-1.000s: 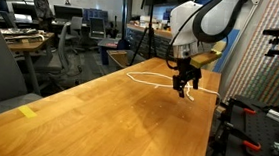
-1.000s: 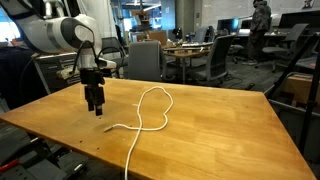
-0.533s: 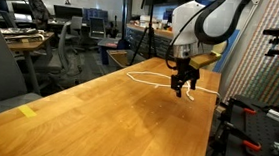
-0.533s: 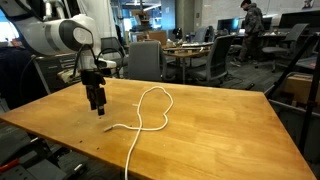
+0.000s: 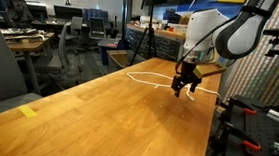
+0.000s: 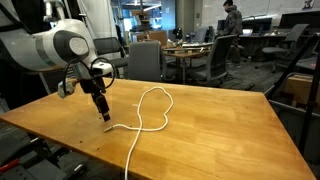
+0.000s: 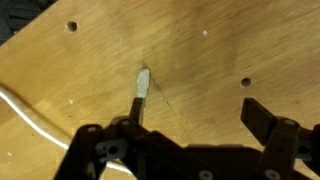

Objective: Tie a knot using the white rope

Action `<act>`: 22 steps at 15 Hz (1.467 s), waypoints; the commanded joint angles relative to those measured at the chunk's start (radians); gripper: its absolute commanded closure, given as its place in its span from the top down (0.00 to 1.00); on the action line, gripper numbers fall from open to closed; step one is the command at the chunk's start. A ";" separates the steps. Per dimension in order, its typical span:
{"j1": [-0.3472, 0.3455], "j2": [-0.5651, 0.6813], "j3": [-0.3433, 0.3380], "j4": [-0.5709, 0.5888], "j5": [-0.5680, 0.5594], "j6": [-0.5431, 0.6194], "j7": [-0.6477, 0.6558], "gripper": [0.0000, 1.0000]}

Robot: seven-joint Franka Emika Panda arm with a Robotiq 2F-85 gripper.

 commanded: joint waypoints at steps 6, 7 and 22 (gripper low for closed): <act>-0.230 0.091 0.163 0.032 0.489 0.071 -0.387 1.00; -0.245 0.101 0.170 0.042 0.535 0.070 -0.426 1.00; -0.080 0.133 0.076 0.098 0.494 0.100 -0.486 0.00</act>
